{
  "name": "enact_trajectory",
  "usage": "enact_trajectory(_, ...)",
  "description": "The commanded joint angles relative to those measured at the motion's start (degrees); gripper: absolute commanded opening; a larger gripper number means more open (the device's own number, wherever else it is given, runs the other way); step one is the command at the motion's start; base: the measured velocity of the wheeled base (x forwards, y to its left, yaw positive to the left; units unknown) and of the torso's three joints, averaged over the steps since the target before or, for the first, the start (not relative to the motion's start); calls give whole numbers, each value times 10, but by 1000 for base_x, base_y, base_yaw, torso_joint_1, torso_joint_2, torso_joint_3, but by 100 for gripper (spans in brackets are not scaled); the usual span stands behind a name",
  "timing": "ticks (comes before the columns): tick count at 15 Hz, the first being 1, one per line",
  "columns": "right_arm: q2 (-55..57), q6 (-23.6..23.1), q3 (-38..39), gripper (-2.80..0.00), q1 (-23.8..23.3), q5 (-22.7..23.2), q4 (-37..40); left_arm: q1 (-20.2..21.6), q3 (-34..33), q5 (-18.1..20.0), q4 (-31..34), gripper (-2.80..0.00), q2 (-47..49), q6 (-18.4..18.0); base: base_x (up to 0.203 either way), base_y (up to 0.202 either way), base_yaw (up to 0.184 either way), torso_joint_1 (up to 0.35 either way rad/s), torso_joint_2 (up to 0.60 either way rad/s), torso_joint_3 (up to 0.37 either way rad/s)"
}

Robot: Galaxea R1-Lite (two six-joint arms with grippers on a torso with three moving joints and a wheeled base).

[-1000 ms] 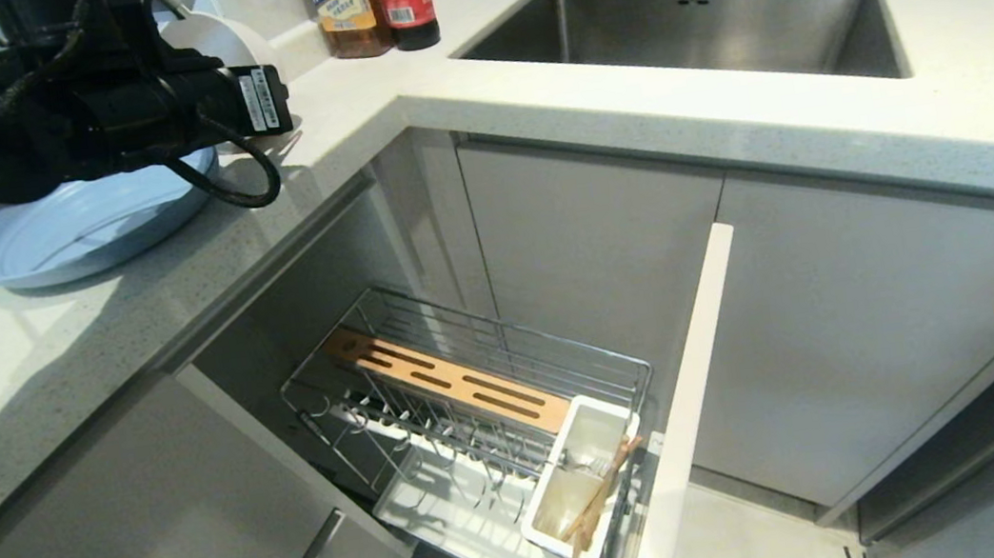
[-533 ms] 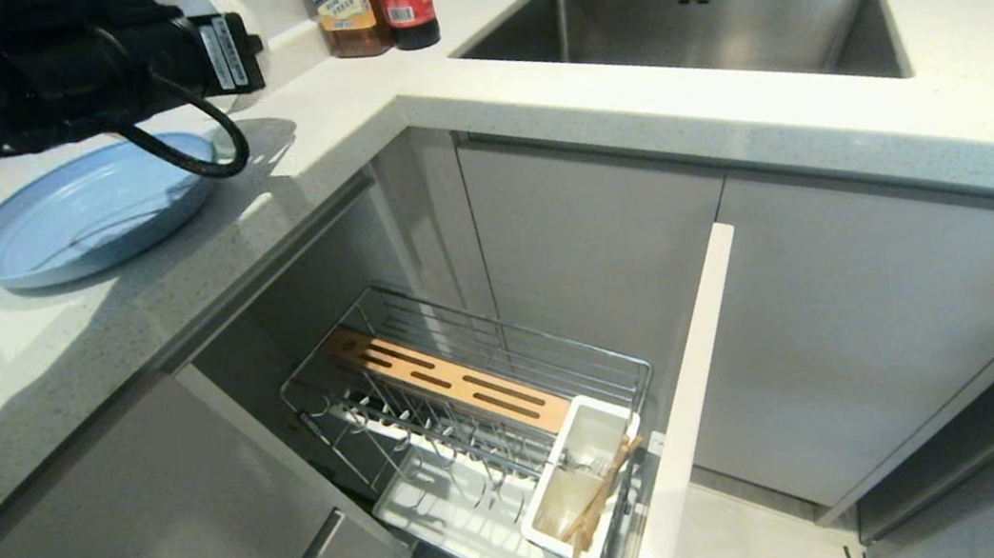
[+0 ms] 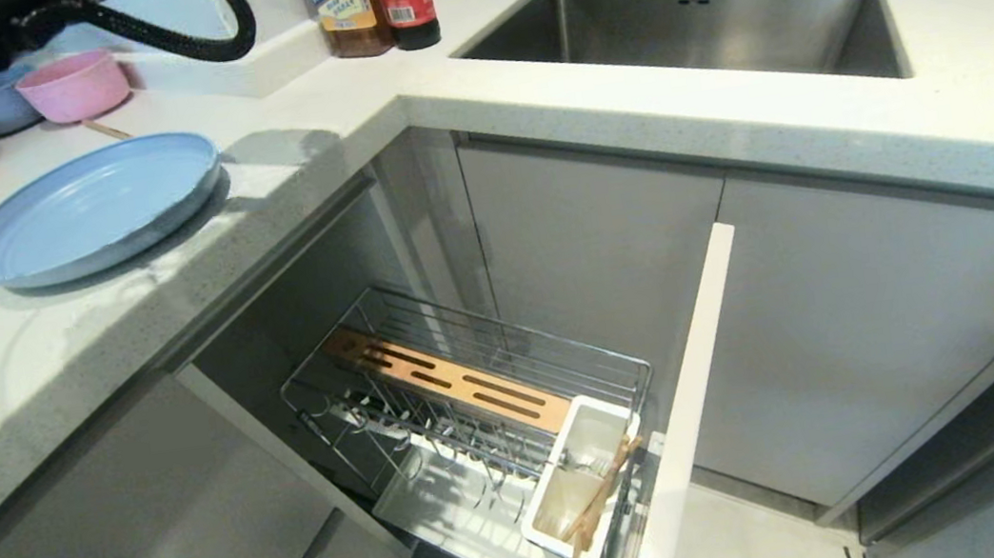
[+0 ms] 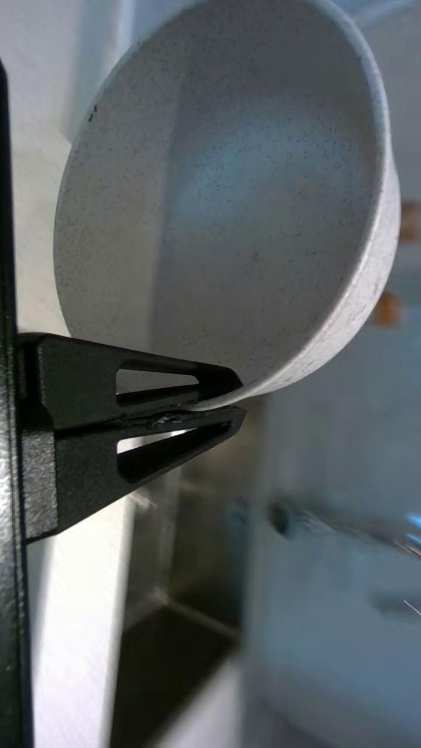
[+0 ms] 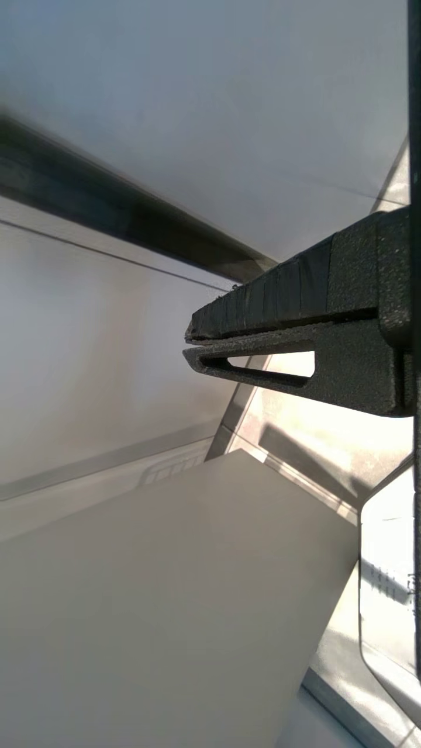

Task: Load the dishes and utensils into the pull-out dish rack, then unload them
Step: Pick up the bowl and place it in the cupboard

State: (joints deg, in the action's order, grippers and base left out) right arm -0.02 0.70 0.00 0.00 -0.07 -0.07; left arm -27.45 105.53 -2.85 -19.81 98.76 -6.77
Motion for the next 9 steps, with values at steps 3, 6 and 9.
enact_trajectory(3, 0, 0, 1, -280, 0, 0, 0, -123, -107, -90, -161, -280, -35, 35, 0, 0, 0, 0, 0, 0)
enact_trajectory(6, 0, 0, 1, -280, 0, 0, 0, -185, -232, -146, -267, -280, -58, 88, 0, 0, 0, 0, 0, 0)
enact_trajectory(9, 0, 0, 0, -280, 0, 0, 0, -216, -346, -169, -350, -280, -75, 191, 0, 0, 0, 0, 0, 0)
